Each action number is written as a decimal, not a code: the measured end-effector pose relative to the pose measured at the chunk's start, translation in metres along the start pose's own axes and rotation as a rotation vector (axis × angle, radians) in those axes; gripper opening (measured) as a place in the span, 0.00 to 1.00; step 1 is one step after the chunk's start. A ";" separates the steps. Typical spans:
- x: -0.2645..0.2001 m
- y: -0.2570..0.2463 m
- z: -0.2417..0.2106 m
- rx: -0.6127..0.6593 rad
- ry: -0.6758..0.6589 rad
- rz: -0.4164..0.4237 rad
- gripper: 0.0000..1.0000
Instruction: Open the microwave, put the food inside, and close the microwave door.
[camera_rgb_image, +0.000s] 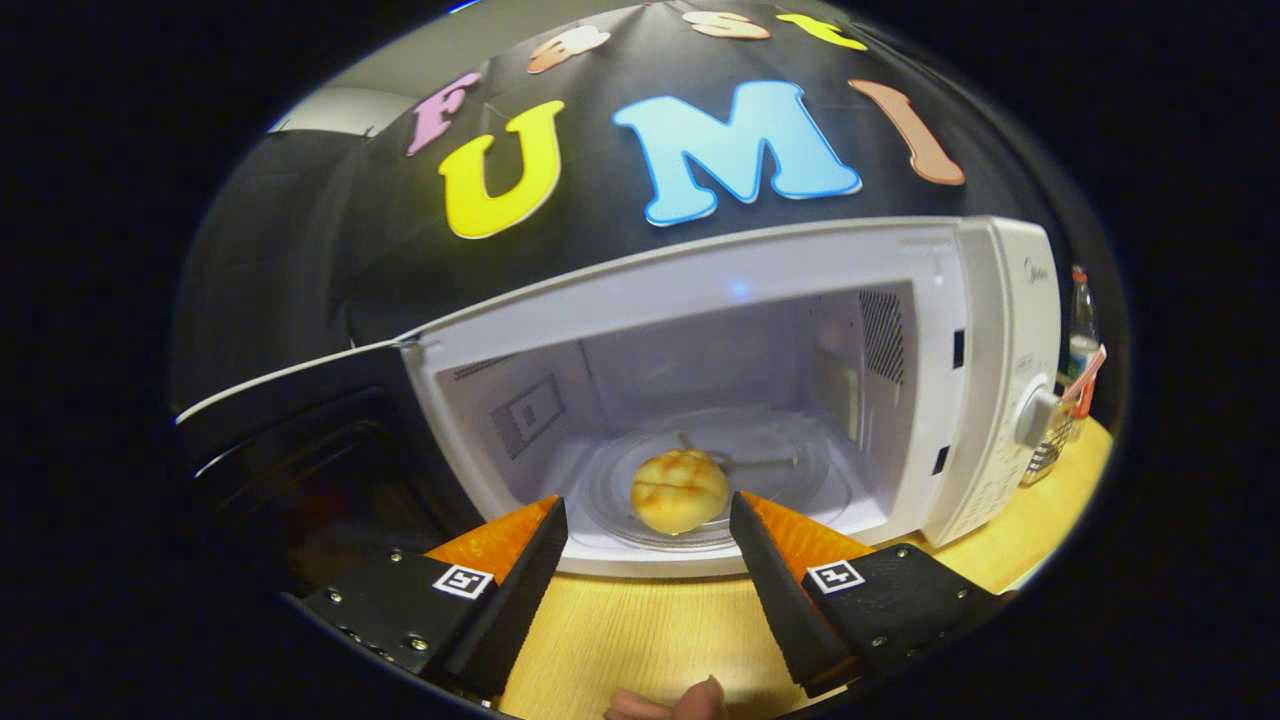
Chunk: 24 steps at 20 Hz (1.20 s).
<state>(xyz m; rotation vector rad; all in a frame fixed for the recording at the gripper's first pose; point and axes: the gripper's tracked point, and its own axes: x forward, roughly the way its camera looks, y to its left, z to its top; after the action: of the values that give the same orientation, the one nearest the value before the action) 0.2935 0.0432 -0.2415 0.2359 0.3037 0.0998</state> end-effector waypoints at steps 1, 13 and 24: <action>-0.017 0.012 0.007 0.017 -0.006 0.044 0.99; -0.203 0.185 0.087 -0.028 -0.192 0.456 0.98; -0.249 0.308 0.013 -0.272 -0.242 0.605 0.97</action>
<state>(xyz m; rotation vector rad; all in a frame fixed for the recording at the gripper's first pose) 0.0418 0.3054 -0.0834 0.0607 -0.0326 0.7009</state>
